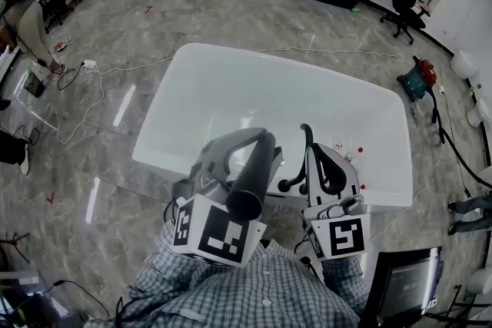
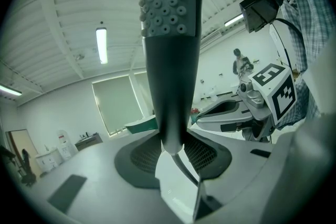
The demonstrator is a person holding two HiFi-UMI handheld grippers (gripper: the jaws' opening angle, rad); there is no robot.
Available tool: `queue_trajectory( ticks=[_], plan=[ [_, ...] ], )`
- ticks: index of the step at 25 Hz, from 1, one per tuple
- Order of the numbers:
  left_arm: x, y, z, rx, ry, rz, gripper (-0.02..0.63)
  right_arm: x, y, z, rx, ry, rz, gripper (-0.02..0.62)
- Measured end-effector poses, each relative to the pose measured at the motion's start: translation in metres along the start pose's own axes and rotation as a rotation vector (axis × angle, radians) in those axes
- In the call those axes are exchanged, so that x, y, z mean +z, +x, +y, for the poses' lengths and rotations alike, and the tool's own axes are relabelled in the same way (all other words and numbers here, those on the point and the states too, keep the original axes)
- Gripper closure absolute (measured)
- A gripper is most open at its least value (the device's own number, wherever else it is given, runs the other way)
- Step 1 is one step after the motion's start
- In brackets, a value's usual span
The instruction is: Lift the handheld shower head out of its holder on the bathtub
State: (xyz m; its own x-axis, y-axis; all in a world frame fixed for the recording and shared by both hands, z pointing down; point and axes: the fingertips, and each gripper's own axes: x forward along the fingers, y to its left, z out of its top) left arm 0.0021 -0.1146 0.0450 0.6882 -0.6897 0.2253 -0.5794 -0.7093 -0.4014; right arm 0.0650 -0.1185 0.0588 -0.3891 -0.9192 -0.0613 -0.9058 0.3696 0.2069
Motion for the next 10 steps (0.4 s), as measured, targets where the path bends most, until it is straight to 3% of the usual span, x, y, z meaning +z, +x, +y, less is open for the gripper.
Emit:
queue_trajectory(
  ticks=[7, 10],
  plan=[
    [-0.0012, -0.0001, 0.0007, 0.004, -0.007, -0.001, 0.482, -0.0101, -0.0009, 0.0007, 0.018, -0.020, 0.051, 0.580],
    [0.0015, 0.0018, 0.0034, 0.012, -0.013, -0.002, 0.482, -0.0024, 0.0043, -0.0017, 0.025, -0.020, 0.025, 0.580]
  ],
)
